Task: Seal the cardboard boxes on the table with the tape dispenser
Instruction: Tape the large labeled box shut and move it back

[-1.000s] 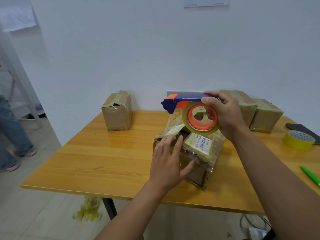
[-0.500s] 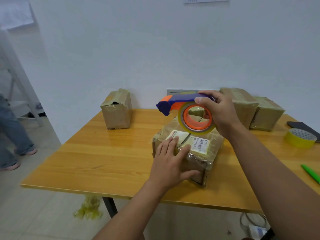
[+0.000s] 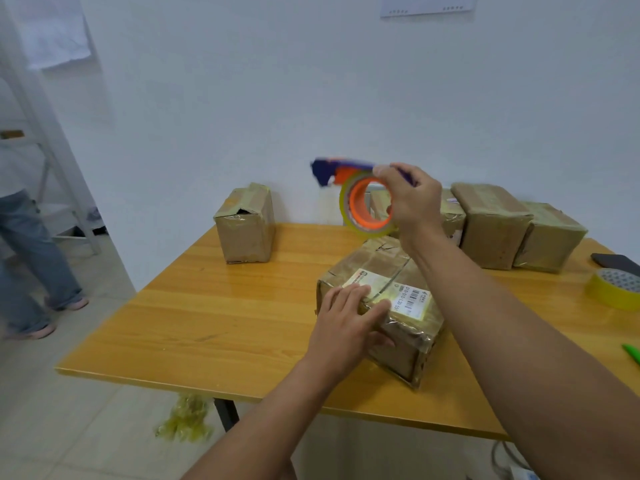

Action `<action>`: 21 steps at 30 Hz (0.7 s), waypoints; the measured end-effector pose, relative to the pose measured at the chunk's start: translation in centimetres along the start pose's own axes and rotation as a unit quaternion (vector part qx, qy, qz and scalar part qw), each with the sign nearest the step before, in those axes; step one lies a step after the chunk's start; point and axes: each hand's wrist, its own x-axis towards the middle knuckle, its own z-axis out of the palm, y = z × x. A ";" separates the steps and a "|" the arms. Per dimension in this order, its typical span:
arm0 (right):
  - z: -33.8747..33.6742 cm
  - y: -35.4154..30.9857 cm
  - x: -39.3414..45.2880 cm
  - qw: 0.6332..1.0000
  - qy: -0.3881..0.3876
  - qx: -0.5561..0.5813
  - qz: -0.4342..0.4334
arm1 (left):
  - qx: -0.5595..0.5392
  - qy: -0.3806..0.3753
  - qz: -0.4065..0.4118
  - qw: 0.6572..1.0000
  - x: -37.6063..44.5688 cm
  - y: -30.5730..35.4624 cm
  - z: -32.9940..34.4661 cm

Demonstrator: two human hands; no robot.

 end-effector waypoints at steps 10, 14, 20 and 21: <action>-0.9 -2.6 2.0 0.996 -0.047 -0.060 -0.038 | -0.010 -0.146 0.051 0.988 0.3 -5.2 -4.1; -2.3 -1.5 1.1 0.996 -0.045 -0.068 -0.032 | -0.013 -0.266 -0.036 0.963 0.9 -2.3 -6.3; -2.2 -1.1 0.2 0.996 -0.053 -0.064 -0.023 | 0.013 -0.228 -0.106 0.968 1.2 0.5 -5.4; -2.2 -1.1 0.2 0.996 -0.058 -0.065 -0.022 | -0.001 -0.235 -0.096 0.967 1.1 -0.5 -5.7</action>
